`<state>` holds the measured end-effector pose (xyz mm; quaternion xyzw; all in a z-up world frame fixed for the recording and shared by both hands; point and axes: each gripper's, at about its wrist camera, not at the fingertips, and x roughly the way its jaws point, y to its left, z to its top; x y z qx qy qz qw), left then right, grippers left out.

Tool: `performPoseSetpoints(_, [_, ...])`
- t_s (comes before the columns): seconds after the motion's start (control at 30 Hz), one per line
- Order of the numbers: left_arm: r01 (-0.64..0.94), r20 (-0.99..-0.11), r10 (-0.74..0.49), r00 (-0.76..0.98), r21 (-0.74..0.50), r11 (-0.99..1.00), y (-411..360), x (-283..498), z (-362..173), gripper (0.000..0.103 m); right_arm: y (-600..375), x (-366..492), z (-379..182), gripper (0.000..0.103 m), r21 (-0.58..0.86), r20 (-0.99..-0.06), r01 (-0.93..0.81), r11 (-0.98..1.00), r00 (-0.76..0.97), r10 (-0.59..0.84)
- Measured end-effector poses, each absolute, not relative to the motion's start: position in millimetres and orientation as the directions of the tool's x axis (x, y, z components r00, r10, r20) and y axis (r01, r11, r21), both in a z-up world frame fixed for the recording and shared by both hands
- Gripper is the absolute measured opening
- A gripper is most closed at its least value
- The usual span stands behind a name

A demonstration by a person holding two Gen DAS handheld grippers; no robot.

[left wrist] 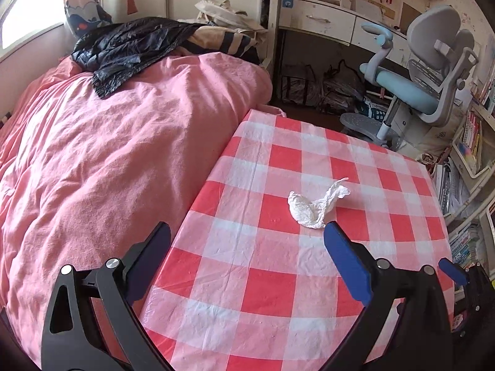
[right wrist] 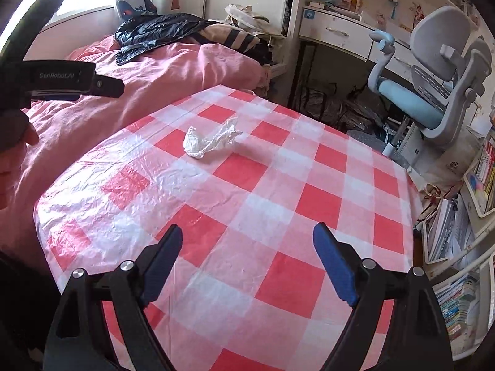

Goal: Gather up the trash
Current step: 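Grasp the small crumpled white tissue with the right tool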

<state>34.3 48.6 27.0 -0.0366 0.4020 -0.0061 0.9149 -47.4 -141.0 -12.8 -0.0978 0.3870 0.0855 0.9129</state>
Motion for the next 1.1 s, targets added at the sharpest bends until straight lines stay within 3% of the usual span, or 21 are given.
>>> performPoseSetpoints(0.7, [-0.132, -0.718, -0.084, 0.691, -0.24, 0.962, 94, 83, 29, 0.096, -42, 86, -39, 0.081, -0.048, -0.75, -0.339, 0.94, 0.633, 0.19])
performPoseSetpoints(0.73, [-0.123, -0.717, -0.087, 0.692, -0.236, 0.964, 92, 83, 30, 0.096, -43, 93, -43, 0.079, -0.038, -0.757, -0.333, 0.942, 0.625, 0.19])
performPoseSetpoints(0.83, [-0.098, -0.712, -0.09, 0.696, -0.219, 0.971, 88, 81, 33, 0.096, -44, 110, -59, 0.055, -0.012, -0.8, -0.334, 0.943, 0.568, 0.191])
performPoseSetpoints(0.9, [-0.09, -0.712, -0.091, 0.696, -0.213, 0.973, 86, 80, 34, 0.096, -49, 111, -66, 0.026, 0.018, -0.81, -0.335, 0.942, 0.548, 0.21])
performPoseSetpoints(0.97, [-0.084, -0.716, -0.091, 0.693, -0.206, 0.975, 83, 79, 34, 0.096, -53, 105, -64, 0.01, 0.025, -0.819, -0.34, 0.94, 0.533, 0.214])
performPoseSetpoints(1.1, [-0.049, -0.718, -0.091, 0.69, -0.171, 0.984, 73, 72, 35, 0.096, -68, 67, -44, 0.01, -0.022, -0.801, -0.353, 0.935, 0.566, 0.195])
